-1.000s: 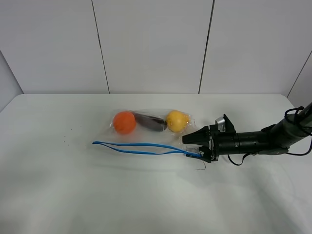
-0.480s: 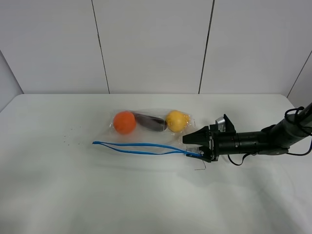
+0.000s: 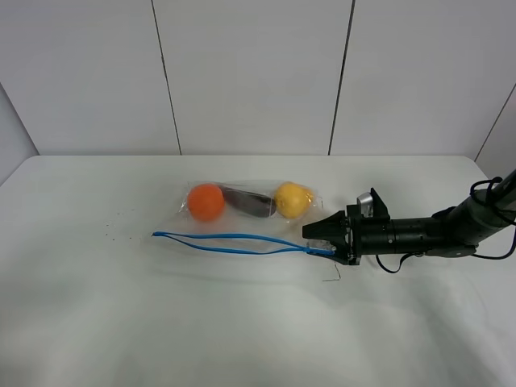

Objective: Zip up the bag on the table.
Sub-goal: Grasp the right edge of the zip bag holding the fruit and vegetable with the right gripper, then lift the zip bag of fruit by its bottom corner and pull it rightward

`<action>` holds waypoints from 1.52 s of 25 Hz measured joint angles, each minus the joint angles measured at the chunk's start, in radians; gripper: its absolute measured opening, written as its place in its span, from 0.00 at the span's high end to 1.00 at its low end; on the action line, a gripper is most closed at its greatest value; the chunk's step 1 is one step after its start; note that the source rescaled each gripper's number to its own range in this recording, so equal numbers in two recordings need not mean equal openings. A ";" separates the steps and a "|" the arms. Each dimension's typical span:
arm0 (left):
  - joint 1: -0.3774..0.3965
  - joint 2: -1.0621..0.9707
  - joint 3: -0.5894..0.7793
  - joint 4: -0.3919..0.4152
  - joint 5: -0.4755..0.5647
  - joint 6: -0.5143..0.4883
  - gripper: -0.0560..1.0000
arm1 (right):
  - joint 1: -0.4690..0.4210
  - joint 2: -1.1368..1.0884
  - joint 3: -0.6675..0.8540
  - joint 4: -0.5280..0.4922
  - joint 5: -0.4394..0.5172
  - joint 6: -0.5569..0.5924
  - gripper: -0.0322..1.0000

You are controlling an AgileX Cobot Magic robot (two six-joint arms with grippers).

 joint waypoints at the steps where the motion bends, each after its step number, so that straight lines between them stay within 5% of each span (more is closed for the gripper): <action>1: 0.000 0.000 0.000 0.000 -0.001 0.000 0.00 | 0.000 0.000 0.000 0.000 0.000 -0.001 0.55; 5: 0.000 0.000 0.000 0.000 -0.001 0.000 0.00 | 0.000 0.000 0.000 0.001 0.000 -0.001 0.79; 8: 0.000 0.000 0.000 0.000 -0.001 0.000 0.00 | 0.000 0.000 0.000 0.001 0.000 -0.001 0.86; 38: 0.000 0.000 0.000 0.000 -0.001 0.000 0.00 | 0.000 0.000 0.000 0.012 -0.001 -0.002 0.97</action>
